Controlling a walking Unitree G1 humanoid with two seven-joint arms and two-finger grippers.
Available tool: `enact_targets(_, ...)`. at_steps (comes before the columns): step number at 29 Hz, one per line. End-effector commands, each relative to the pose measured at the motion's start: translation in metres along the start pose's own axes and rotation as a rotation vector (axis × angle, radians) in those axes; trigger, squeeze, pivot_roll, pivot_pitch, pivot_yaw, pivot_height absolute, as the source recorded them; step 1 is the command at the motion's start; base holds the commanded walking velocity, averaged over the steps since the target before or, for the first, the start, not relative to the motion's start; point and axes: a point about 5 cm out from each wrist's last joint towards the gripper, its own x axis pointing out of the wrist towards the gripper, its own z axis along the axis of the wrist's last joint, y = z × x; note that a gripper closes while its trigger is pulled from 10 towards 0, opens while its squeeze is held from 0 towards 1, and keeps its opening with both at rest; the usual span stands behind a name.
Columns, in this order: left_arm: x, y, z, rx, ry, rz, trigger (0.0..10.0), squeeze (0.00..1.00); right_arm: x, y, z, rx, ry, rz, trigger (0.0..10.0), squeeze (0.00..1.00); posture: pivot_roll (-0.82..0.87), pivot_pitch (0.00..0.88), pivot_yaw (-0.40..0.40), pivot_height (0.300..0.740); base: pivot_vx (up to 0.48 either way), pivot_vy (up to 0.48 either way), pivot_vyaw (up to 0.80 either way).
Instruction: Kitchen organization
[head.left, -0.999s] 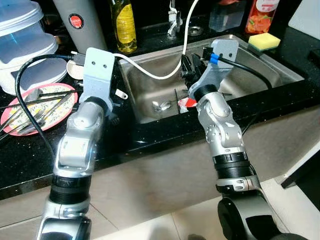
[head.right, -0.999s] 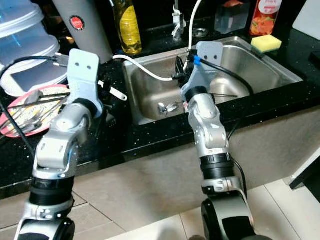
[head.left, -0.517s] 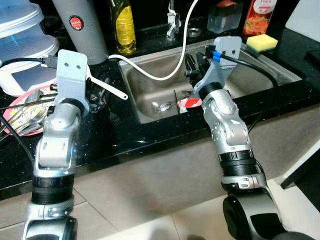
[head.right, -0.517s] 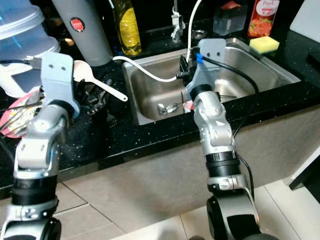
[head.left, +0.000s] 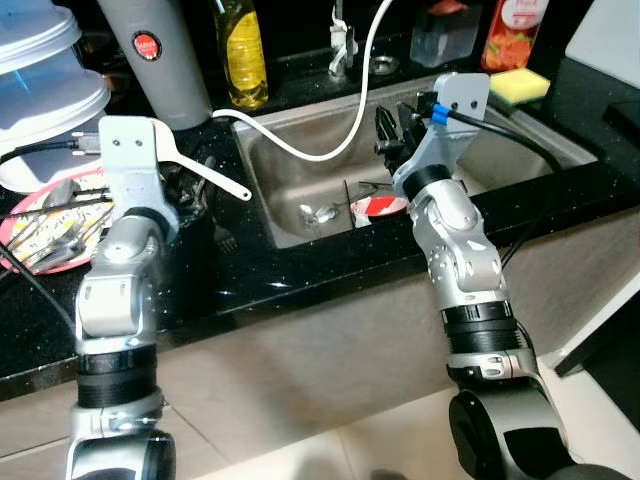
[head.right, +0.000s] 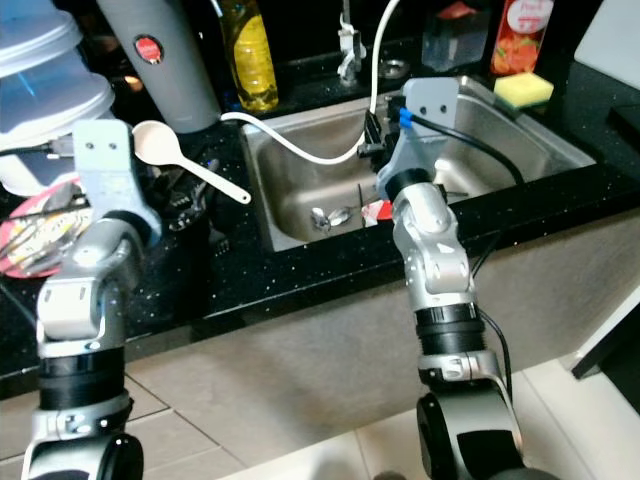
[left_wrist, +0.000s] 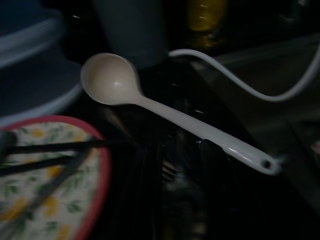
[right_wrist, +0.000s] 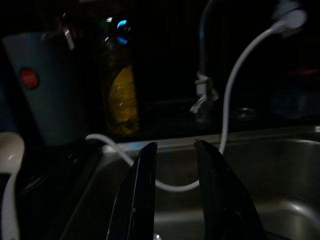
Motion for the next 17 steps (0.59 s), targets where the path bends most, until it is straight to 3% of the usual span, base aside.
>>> enact_targets(1,0.000,0.000,-0.009,0.001,0.046,0.005,10.0,0.00,0.002,0.005,-0.003,0.007,0.021,0.020,10.0,0.00,-0.01,0.000,0.027,0.740,0.000,0.000,0.00)
enact_targets(7,-0.002,0.000,-0.031,0.018,0.161,-0.023,10.0,0.00,0.005,0.020,-0.002,0.026,0.002,0.065,10.0,0.00,0.01,0.000,0.036,0.740,0.000,0.000,0.00)
enact_targets(12,0.000,0.011,-0.032,0.023,0.170,0.003,10.0,0.00,0.003,0.014,-0.004,0.030,-0.006,0.035,10.0,0.00,0.00,0.000,0.080,0.740,0.000,0.000,0.00)
enact_targets(17,0.000,0.010,-0.034,0.027,0.189,-0.021,10.0,0.00,0.001,0.008,-0.005,0.031,-0.006,0.009,10.0,0.00,-0.01,0.000,0.093,0.740,0.000,0.000,0.00)
